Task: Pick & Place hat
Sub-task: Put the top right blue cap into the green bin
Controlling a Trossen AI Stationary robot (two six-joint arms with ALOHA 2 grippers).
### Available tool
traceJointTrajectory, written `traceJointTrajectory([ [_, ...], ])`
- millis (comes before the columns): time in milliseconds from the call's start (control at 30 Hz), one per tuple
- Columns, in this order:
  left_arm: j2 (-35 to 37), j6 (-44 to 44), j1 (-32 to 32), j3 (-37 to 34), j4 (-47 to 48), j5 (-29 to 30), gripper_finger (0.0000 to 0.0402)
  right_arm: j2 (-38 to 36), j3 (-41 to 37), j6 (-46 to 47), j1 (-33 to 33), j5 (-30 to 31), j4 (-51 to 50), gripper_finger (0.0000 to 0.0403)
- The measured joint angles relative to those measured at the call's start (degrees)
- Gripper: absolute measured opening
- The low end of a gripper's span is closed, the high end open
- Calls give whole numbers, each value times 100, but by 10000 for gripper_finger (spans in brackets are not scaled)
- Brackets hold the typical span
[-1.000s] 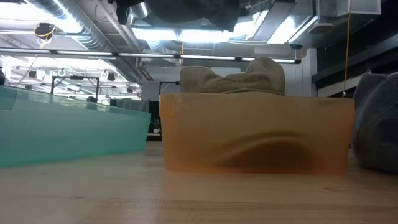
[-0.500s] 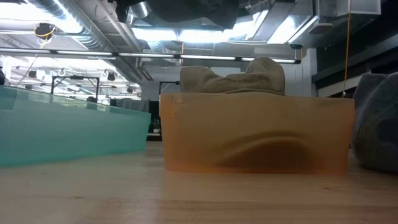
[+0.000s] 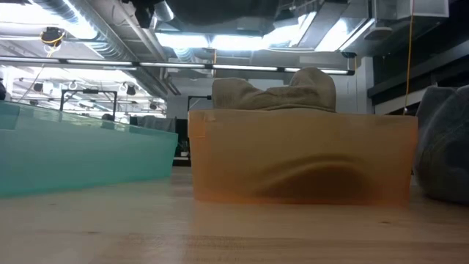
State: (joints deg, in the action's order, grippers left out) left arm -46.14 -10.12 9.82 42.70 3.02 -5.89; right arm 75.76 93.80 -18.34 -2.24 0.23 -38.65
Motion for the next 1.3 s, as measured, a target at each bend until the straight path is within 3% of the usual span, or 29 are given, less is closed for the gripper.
traceJointTrajectory([
  [167,98,-9,-2,11,-144,-197,10,-143,0,392,-195,-819,-43,12],
  [533,81,-266,4,-11,-165,-209,11,-6,13,802,-231,-876,270,108],
  [733,103,-270,4,-11,-160,551,12,-186,15,1280,-262,150,300,191],
  [933,103,3,4,-11,-187,1225,12,-377,25,2315,-262,1351,303,236],
  [1067,103,222,4,-11,-193,1536,12,-334,20,2803,-262,1322,7,241],
  [1300,103,570,4,-11,-418,1589,12,-147,20,3299,-262,1167,-535,226],
])
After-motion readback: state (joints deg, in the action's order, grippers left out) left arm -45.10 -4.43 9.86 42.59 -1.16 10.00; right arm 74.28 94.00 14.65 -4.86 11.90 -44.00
